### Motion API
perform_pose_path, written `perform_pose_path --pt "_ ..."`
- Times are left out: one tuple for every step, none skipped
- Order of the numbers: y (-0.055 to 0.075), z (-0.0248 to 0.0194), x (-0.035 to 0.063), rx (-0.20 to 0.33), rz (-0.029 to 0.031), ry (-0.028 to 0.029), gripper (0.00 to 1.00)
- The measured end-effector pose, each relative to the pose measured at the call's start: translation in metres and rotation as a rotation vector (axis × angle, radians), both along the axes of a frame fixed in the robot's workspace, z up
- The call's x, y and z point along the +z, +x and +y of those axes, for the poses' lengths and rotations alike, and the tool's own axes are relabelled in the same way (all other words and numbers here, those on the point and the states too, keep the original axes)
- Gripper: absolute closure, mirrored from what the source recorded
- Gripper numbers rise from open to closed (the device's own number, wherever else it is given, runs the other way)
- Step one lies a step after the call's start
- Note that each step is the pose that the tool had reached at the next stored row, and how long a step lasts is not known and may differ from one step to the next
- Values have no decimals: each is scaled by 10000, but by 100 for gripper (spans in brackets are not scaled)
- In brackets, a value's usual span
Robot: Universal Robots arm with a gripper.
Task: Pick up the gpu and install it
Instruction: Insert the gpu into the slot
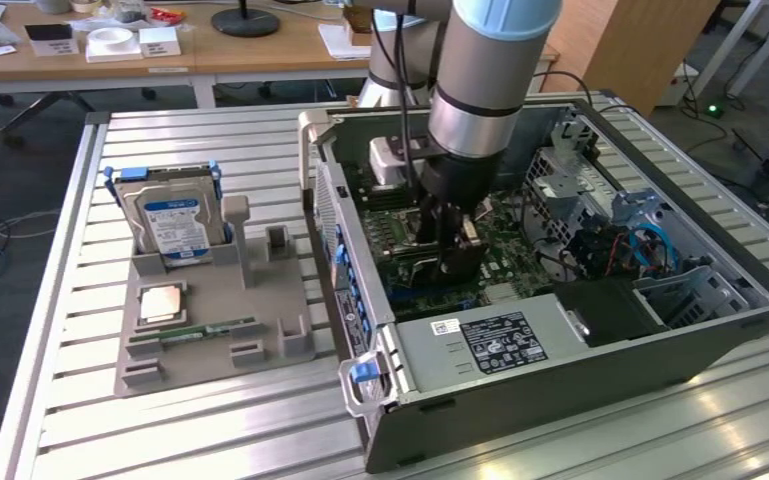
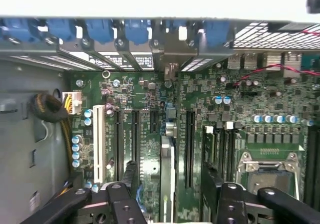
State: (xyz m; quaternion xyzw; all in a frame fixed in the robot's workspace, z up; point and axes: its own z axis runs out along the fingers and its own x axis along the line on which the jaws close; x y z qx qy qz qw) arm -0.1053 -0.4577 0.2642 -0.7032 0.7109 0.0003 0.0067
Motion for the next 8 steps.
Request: perform_pose_path --pt "0 0 32 0 0 0 37" --pt "0 0 64 0 0 0 37" --pt "0 0 97 -1 1 -1 37" --pt "0 0 132 -2 1 0 37" --pt "0 1 167 -2 0 0 37" --pt "0 0 202 -3 0 -1 37" --pt "0 1 241 -4 0 0 37" --pt "0 0 277 -5 -1 0 37"
